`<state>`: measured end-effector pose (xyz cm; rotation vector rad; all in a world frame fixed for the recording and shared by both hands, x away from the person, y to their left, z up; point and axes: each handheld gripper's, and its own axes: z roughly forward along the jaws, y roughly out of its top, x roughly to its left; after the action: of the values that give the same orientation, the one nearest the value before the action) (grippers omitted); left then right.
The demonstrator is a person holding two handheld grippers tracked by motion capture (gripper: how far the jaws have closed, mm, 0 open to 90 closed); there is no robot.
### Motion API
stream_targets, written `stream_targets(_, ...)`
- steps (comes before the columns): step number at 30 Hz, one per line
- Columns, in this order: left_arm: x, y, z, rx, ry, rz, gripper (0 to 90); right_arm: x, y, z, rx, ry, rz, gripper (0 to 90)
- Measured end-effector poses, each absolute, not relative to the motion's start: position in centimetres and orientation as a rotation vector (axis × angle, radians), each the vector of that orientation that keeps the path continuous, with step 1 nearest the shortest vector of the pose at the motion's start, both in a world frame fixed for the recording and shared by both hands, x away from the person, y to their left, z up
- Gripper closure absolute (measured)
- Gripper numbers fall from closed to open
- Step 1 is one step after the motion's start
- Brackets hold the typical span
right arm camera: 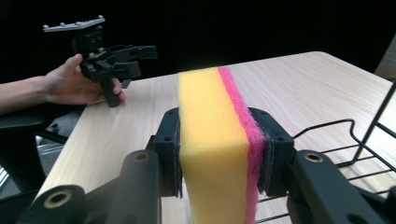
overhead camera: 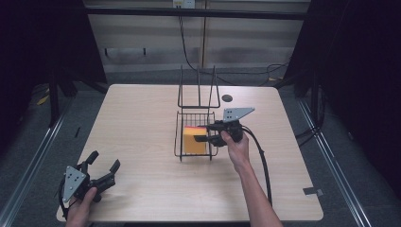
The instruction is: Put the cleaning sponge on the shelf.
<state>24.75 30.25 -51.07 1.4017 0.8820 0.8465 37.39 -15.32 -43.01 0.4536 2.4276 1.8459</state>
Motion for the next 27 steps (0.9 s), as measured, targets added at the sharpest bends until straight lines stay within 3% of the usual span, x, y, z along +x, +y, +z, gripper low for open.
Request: stream_targets(27, 24.7, 30.3, -51.1, 1.402, 0.882, 0.844, 15.6, 38.0, -15.0, -44.3, 0.492, 2.489, 1.842, 57.9)
